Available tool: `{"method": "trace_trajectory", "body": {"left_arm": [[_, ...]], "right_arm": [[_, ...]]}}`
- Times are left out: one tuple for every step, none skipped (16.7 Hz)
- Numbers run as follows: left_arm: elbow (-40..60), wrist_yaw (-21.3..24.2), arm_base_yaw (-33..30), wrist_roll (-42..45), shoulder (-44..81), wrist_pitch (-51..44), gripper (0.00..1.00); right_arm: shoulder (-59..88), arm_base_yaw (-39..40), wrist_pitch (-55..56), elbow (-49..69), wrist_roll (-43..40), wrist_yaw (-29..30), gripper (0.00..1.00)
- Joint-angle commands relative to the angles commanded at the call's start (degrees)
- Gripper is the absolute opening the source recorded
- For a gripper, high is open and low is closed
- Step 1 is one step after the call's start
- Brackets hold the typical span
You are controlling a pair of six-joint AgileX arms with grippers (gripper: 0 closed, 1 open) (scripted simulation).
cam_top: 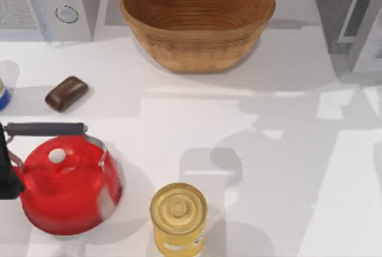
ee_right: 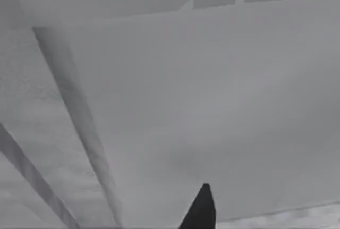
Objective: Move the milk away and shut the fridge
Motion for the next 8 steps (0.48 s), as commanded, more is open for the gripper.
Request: {"method": "trace_trajectory", "body": {"left_arm": [[0.0,0.0,0.0,0.0,0.0,0.0,1.00],[0.0,0.0,0.0,0.0,0.0,0.0,1.00],[0.0,0.0,0.0,0.0,0.0,0.0,1.00],[0.0,0.0,0.0,0.0,0.0,0.0,1.00],[0.0,0.0,0.0,0.0,0.0,0.0,1.00],[0.0,0.0,0.0,0.0,0.0,0.0,1.00],[0.0,0.0,0.0,0.0,0.0,0.0,1.00],[0.0,0.0,0.0,0.0,0.0,0.0,1.00]], "right_arm": [[-0.4,1.6,0.6,-0.9,1.5,1.8,1.00],[-0.6,2.8,1.0,-1.6,2.7,3.2,1.00],[-0.8,3.5,1.3,-2.0,3.4,4.1,1.00],[-0.8,3.7,1.4,-2.2,3.7,4.4,1.00],[-0.8,3.7,1.4,-2.2,3.7,4.4,1.00],[-0.8,3.7,1.4,-2.2,3.7,4.4,1.00],[-0.8,3.7,1.4,-2.2,3.7,4.4,1.00],[-0.5,3.0,1.2,-2.3,3.4,4.6,1.00]]}}
